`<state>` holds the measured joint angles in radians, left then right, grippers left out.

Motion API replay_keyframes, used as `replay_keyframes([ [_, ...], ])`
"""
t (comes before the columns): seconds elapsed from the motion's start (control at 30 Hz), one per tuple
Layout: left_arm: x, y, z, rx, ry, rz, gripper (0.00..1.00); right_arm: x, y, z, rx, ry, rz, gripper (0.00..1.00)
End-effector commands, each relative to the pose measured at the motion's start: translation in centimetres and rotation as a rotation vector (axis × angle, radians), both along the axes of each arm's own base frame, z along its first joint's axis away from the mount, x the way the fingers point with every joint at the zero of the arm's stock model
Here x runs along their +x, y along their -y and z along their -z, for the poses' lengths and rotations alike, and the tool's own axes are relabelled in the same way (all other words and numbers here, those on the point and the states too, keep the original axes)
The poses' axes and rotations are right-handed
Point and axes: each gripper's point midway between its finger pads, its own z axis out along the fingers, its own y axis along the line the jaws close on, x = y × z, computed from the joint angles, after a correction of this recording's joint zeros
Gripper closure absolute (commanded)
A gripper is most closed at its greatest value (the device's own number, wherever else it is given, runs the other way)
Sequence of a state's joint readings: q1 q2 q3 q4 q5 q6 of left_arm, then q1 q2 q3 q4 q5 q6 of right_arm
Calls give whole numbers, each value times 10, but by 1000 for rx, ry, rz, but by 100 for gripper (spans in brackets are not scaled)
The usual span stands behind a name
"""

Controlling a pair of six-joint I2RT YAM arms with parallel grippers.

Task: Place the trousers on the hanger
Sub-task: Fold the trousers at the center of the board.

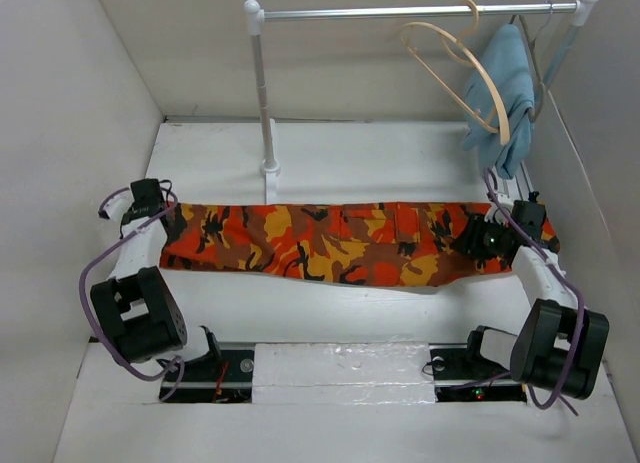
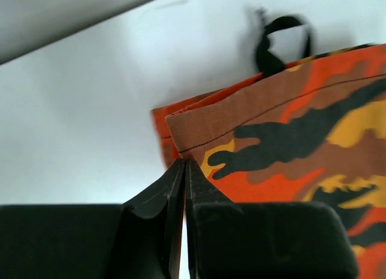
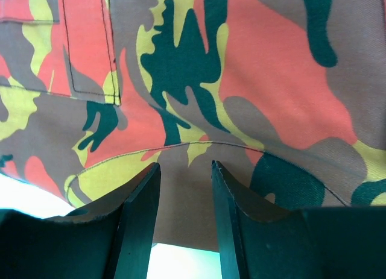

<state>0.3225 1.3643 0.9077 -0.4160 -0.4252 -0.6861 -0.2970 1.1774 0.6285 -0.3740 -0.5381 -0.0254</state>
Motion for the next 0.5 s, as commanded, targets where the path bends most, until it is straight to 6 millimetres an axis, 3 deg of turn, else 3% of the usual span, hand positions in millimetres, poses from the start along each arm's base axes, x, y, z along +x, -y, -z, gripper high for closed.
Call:
replay_keyframes([
  [0.0, -40, -13, 21, 50, -157, -102, 100, 20, 8, -25, -5, 78, 20, 54],
  [0.1, -46, -24, 20, 37, -165, -147, 99, 18, 9, -33, -2, 86, 30, 53],
  [0.17, -43, -26, 16, -3, -137, -136, 83, 18, 8, -50, -12, 128, 25, 49],
  [0.23, -27, -23, -2, -18, -57, -98, 78, 14, 5, -62, 12, 136, 50, 45],
  [0.3, 5, 7, -20, -66, 52, 24, 77, 9, 5, -70, 12, 133, 72, 42],
  [0.37, 38, 40, -52, -103, 225, 178, 74, 4, 12, -76, -26, 140, 117, 38],
  [0.43, 67, 95, -84, -144, 372, 381, 72, -1, 26, -74, -47, 130, 199, 36],
  [0.47, 72, 118, -91, -161, 396, 451, 72, -4, 28, -70, -44, 123, 212, 35],
])
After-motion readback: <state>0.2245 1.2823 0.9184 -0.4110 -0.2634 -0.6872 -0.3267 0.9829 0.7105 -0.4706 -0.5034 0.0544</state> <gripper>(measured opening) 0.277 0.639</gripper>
